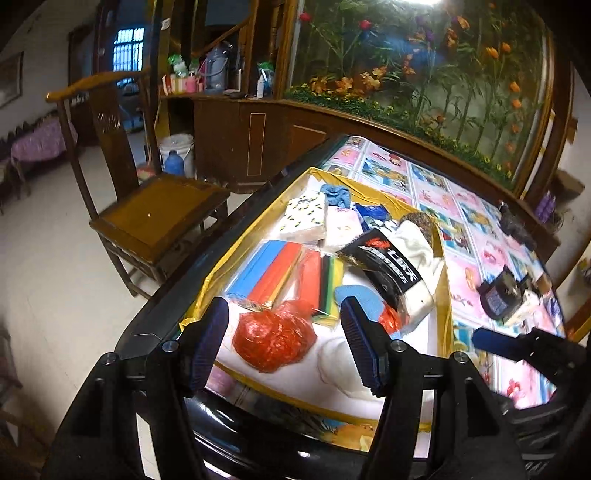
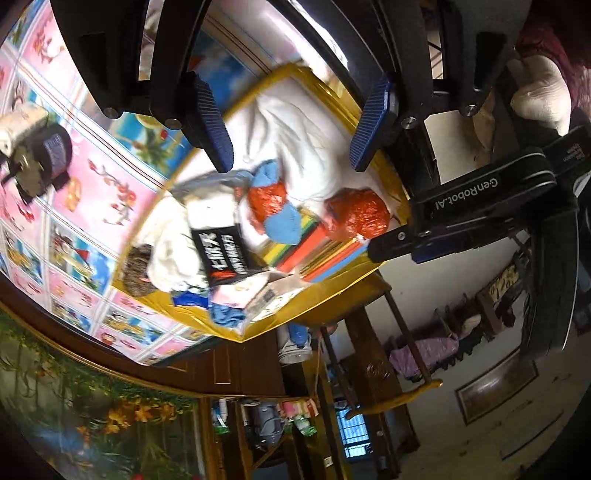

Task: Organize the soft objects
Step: 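Withdraw both open tools from the box toward the tissue packs on the table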

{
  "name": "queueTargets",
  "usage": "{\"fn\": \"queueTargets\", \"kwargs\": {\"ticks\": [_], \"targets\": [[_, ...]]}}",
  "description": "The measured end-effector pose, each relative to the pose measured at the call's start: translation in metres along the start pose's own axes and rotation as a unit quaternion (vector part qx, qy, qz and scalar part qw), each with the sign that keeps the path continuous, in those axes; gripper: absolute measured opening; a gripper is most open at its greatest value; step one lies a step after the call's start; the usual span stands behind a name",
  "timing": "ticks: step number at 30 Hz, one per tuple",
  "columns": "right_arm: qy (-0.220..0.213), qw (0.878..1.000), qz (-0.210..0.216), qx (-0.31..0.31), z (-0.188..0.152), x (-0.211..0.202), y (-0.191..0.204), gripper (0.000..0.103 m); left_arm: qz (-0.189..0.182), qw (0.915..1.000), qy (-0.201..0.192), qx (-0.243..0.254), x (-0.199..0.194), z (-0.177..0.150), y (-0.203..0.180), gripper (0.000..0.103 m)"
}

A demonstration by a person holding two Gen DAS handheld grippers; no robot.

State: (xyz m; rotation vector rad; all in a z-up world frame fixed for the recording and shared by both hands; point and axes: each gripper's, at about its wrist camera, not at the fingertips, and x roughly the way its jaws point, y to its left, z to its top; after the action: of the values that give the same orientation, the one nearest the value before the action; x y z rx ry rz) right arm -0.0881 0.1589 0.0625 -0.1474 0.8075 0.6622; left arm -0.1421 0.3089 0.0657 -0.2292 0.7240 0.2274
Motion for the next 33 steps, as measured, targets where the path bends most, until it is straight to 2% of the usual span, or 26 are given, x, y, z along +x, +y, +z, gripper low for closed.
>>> {"fn": "queueTargets", "kwargs": {"ticks": [7,16,26,33], "targets": [[-0.015,0.998,-0.003,0.053,-0.024,-0.032,-0.034,0.066,0.008,0.9992,0.001,0.039,-0.009,-0.005,-0.024,0.062],[-0.03,0.997,0.001,0.074,-0.049,-0.068,-0.049,0.068,0.002,0.9966,0.008,0.082,-0.018,-0.012,-0.058,0.062],[-0.042,0.992,0.007,0.118,-0.071,-0.088,-0.083,0.069,-0.006,0.9926,0.015,0.12,-0.021,-0.02,-0.088,0.062],[-0.046,0.991,0.003,0.127,-0.086,-0.098,-0.096,0.073,-0.01,0.9902,0.021,0.137,-0.02,-0.024,-0.105,0.062]]}}
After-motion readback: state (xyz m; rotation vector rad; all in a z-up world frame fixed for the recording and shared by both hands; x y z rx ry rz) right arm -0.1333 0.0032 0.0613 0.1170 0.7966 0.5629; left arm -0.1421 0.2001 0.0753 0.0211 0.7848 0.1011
